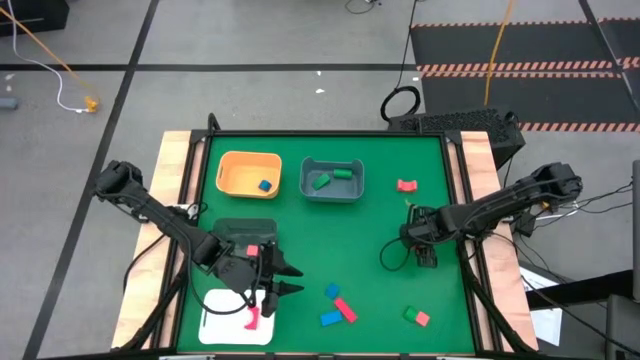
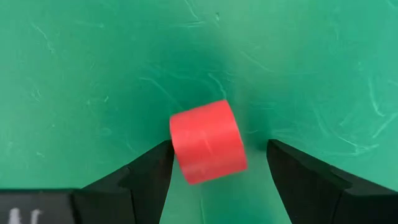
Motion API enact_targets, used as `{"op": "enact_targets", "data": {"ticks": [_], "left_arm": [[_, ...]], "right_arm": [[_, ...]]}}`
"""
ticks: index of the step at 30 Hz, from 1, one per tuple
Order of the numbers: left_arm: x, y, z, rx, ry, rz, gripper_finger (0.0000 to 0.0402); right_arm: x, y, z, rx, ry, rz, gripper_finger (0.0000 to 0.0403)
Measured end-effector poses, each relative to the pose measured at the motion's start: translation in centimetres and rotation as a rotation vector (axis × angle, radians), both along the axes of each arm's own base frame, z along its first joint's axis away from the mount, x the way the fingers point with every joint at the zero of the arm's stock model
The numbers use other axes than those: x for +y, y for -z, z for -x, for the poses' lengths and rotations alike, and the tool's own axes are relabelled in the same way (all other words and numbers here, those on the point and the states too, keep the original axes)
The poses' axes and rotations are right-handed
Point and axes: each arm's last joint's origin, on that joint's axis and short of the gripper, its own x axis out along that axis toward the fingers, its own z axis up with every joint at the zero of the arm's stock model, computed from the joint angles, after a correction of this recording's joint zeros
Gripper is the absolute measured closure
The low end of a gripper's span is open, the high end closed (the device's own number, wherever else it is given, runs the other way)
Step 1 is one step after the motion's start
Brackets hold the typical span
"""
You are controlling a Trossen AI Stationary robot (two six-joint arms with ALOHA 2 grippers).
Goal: Sort & place blocks by color
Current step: Put the red half circle block into the white bin
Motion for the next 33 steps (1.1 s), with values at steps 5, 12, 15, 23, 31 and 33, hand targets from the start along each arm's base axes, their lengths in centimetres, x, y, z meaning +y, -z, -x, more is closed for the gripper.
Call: {"op": "enact_targets", "data": {"ticks": [5, 12, 15, 23, 31, 33], "left_arm": [[0.0, 0.0, 0.0, 0.001, 0.001, 0.001, 0.0229], [0.1, 0.0, -0.1, -0.003, -0.002, -0.01, 0.0229], [0.6, 0.0, -0.3, -0.001, -0.04, 0.014, 0.0229], [2.6, 0.0, -1.4, -0.001, -0.146, 0.049, 0.0229], [3.4, 0.2, -1.7, 0.005, -0.105, -0.107, 0.0229], [3.3, 0.4, -1.8, -0.003, -0.053, -0.226, 0.0229]], "right_arm": [[0.1, 0.5, -0.3, 0.018, 0.0, -0.003, 0.0189], [0.1, 0.4, -0.4, 0.0, 0.064, -0.011, 0.0288], [0.2, 0.2, -0.3, -0.005, 0.08, -0.044, 0.0287], [0.8, -2.3, -2.3, -0.284, 0.1, -0.163, 0.0287], [1.5, -5.9, -5.3, -0.788, 0.017, -0.282, 0.0287], [1.7, -6.9, -5.9, -0.906, -0.028, -0.29, 0.0287]]}}
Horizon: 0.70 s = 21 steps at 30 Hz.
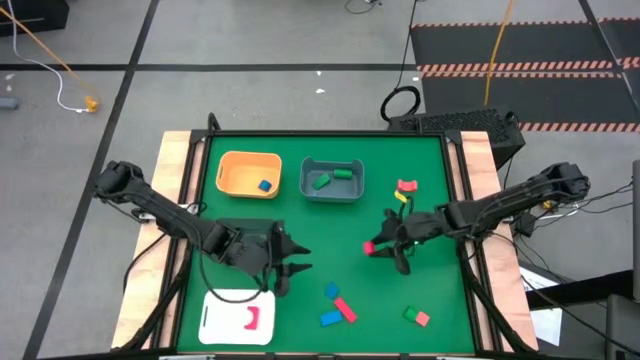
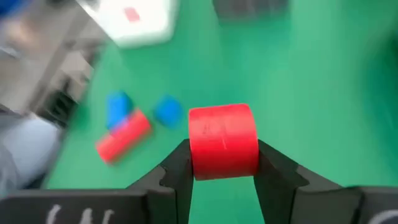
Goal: Sort & place blocks by color
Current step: Put the red half circle block into the white bin
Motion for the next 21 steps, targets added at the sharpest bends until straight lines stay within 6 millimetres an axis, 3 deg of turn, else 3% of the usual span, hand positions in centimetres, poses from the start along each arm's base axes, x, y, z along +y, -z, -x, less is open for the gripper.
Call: {"op": "enact_targets", "data": {"ticks": [3, 7, 15, 21], "left_arm": [[-0.2, 0.4, -0.5, -0.016, 0.016, -0.195, 0.0229], [0.1, 1.3, -2.1, -0.072, -0.114, -0.357, 0.0229], [-0.2, 1.8, -4.7, -0.235, -0.162, -0.46, 0.0229], [-0.9, 1.7, -5.5, -0.349, -0.156, -0.515, 0.0229]], "right_arm": [[0.1, -1.1, -0.6, -0.147, -0.036, 0.041, 0.0287], [0.2, -2.2, -1.0, -0.295, -0.044, 0.114, 0.0287], [0.1, -3.7, -1.4, -0.481, -0.049, 0.233, 0.0287], [0.3, -3.5, -2.4, -0.557, -0.052, 0.303, 0.0287]]}}
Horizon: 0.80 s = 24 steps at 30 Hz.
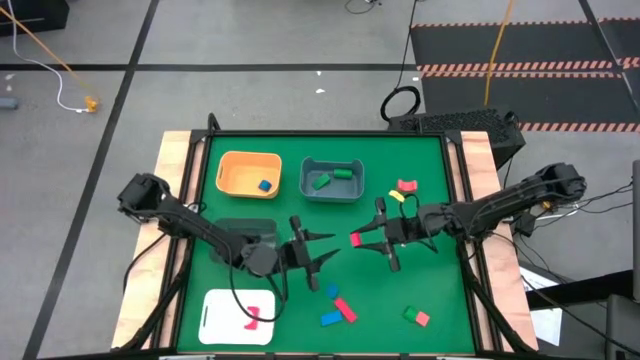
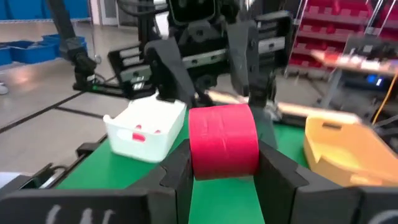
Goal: Sort & place blocks by color
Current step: Put the red half circle block into the white bin
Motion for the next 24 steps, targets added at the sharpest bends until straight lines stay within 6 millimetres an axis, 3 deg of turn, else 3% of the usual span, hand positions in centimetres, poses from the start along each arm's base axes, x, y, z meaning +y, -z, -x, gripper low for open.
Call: {"op": "enact_targets", "data": {"ticks": [5, 15, 24], "left_arm": [[-0.5, 0.3, -0.2, 0.002, 0.089, -0.047, 0.0229], [-0.3, 0.0, -0.3, -0.005, 0.09, -0.091, 0.0229], [-0.3, -0.8, -0.2, -0.12, 0.088, 0.059, 0.0229]], "right_arm": [[0.3, 0.9, -1.0, -0.021, -0.008, 0.059, 0.0287], [0.4, 1.2, -1.4, -0.041, -0.01, 0.089, 0.0287], [0.4, 1.3, -1.4, -0.025, -0.009, 0.077, 0.0287]]}}
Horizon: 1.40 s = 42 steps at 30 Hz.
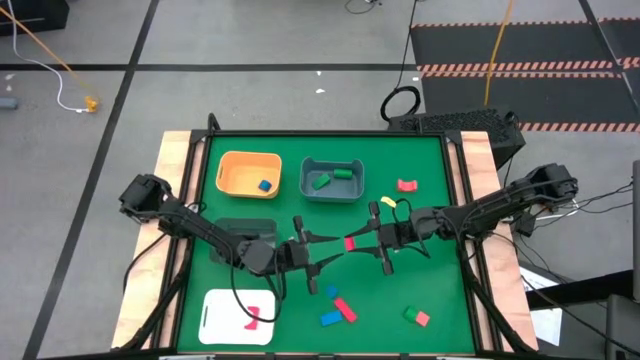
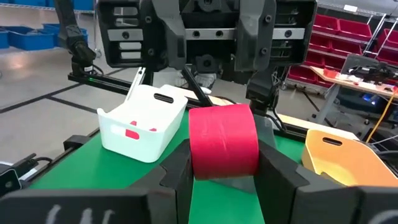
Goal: Sort & place blocks by color
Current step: Put the red half circle block into the white bin
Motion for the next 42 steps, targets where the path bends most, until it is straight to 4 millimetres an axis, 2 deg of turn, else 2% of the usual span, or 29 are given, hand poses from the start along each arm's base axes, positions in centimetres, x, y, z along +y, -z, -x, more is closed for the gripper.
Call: {"op": "enact_targets", "data": {"ticks": [7, 12, 17, 32, 37, 42], "left_arm": [[0.2, 0.0, -0.1, -0.011, -0.003, 0.059, 0.0229], [0.2, 0.4, -0.1, 0.031, 0.0, 0.02, 0.0228], [-0.1, 0.6, -0.2, 0.047, 0.105, 0.007, 0.0226], [0.1, 0.3, -0.2, 0.008, 0.117, 0.092, 0.0138], [0.4, 0.3, -0.4, 0.01, 0.099, 0.11, 0.0124], [1.7, 0.3, -0.8, -0.001, 0.056, 0.157, 0.0123]], "right_arm": [[0.0, 0.0, 0.0, 0.004, 0.0, -0.001, 0.0287], [0.0, 0.0, 0.0, 0.004, 0.0, -0.001, 0.0274], [0.0, 0.0, 0.0, 0.004, 0.001, -0.002, 0.0285], [0.0, 0.0, 0.0, 0.001, 0.006, -0.028, 0.0285], [0.0, -0.1, 0.0, -0.01, 0.005, -0.023, 0.0285], [0.0, -0.4, 0.0, -0.044, 0.001, -0.011, 0.0285]]}}
